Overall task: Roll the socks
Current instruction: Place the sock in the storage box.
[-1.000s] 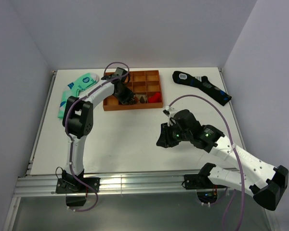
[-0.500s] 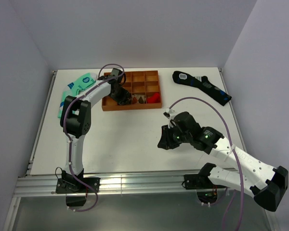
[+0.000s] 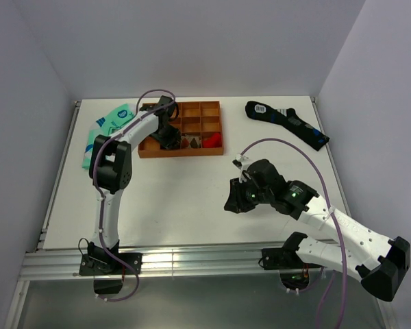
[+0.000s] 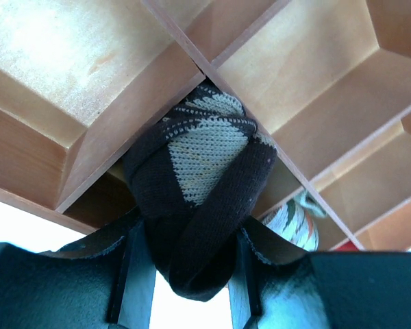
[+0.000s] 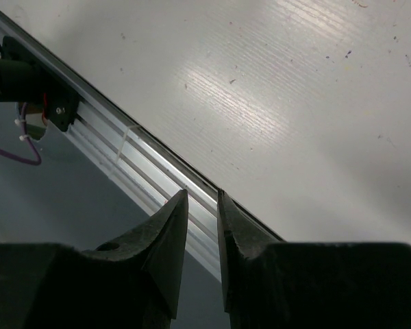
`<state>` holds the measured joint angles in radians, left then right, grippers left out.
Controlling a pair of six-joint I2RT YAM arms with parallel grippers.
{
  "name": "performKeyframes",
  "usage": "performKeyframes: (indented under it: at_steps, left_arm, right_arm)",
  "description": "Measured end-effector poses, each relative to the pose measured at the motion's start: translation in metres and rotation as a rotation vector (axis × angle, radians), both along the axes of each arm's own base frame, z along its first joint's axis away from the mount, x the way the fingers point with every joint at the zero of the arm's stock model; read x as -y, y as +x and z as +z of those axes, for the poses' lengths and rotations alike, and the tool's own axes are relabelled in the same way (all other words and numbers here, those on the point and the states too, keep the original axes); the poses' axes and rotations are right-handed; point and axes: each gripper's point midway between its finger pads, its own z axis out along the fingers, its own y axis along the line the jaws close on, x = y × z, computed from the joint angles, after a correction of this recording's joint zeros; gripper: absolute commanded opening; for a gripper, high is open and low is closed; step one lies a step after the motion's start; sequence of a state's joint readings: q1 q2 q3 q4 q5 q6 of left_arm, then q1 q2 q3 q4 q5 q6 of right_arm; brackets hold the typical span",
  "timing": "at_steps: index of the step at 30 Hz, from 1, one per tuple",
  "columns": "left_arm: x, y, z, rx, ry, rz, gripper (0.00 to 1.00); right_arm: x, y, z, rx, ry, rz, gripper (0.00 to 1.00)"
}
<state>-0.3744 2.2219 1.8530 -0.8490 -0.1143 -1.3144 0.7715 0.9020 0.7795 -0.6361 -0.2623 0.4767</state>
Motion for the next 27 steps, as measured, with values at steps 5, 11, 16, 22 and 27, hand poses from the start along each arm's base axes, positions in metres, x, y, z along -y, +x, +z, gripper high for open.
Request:
performKeyframes:
  at_steps: [5,11,16,22,27]
  left_arm:
    - [-0.005,0.002,-0.004,-0.013,0.032,0.029,0.00]
    - [-0.008,0.004,-0.009,-0.027,0.062,0.059,0.00]
    - [-0.009,0.005,-0.011,-0.027,0.082,0.071,0.00]
    - [-0.010,0.005,-0.011,-0.024,0.089,0.072,0.00]
    - [-0.010,0.005,-0.011,-0.023,0.092,0.071,0.00]
  right_arm:
    - [0.000,0.000,0.000,0.000,0.001,0.000,0.31]
    - [0.000,0.000,0.000,-0.001,-0.001,-0.001,0.31]
    - [-0.002,0.010,-0.008,-0.013,-0.027,-0.037,0.32]
    - [-0.007,0.066,-0.007,-0.038,-0.090,-0.187,0.34]
    - [-0.002,0.154,0.006,0.024,-0.099,-0.378,0.39]
